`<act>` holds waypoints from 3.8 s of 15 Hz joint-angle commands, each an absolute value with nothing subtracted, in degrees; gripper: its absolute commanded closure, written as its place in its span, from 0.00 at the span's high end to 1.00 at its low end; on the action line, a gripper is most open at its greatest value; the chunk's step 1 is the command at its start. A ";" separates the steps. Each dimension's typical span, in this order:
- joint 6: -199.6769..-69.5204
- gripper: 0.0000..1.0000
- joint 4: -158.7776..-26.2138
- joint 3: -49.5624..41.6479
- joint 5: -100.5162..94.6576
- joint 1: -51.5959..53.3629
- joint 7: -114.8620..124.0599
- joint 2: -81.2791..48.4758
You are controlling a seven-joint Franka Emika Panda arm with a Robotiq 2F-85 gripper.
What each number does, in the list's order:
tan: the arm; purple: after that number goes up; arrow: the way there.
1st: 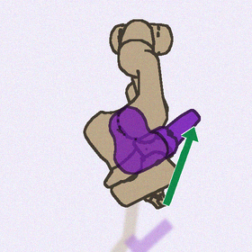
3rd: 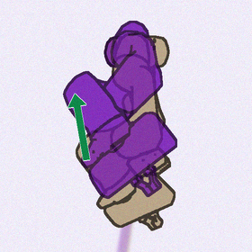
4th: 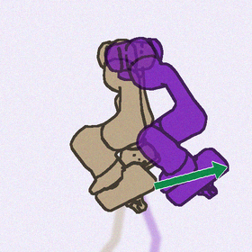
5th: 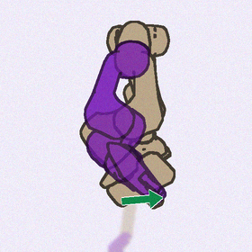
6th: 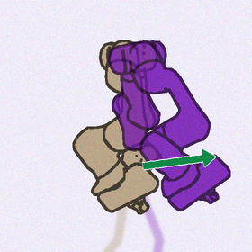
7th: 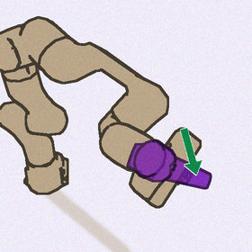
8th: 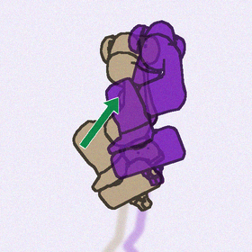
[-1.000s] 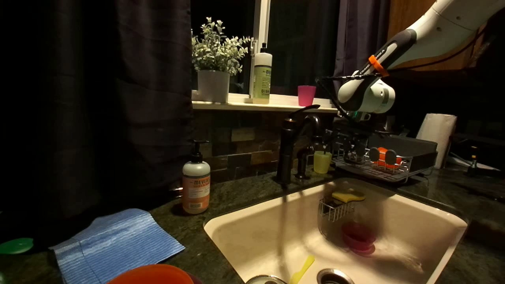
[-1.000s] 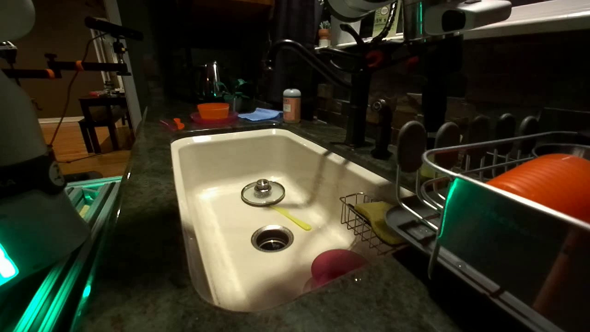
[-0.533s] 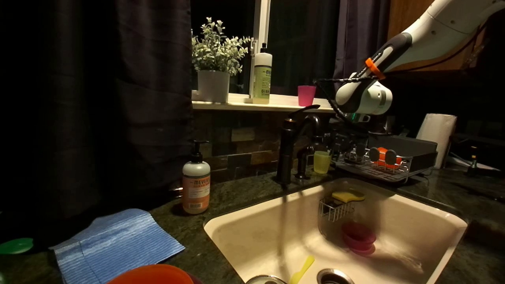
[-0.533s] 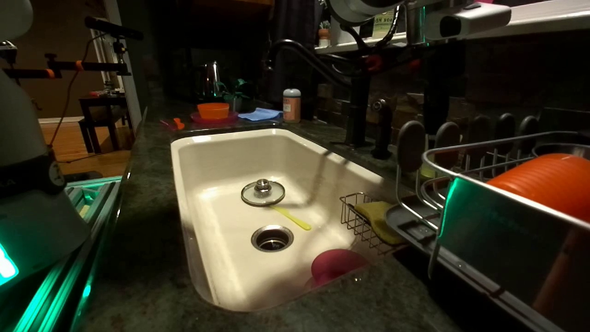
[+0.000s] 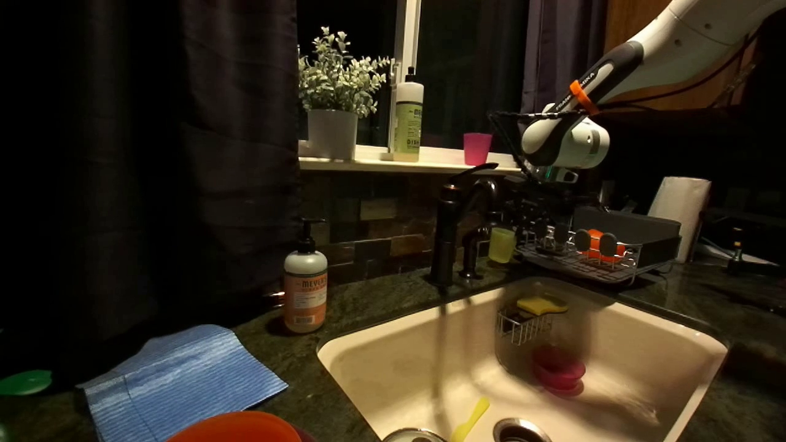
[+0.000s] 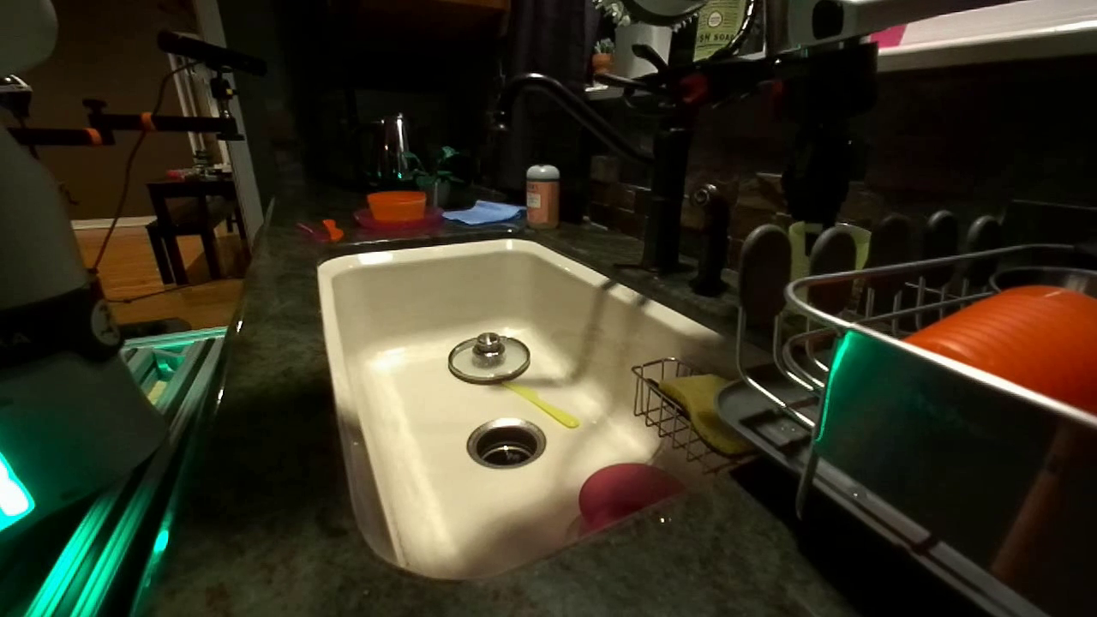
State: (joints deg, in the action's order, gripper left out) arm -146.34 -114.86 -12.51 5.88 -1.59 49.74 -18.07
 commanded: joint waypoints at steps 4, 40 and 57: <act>-126.06 0.01 -113.20 -13.43 -3.08 -0.27 62.52 -11.17; -112.68 0.01 -80.53 -4.88 1.09 -3.78 44.47 -7.12; -104.98 0.22 -70.52 -5.79 -0.62 -3.51 47.28 -15.88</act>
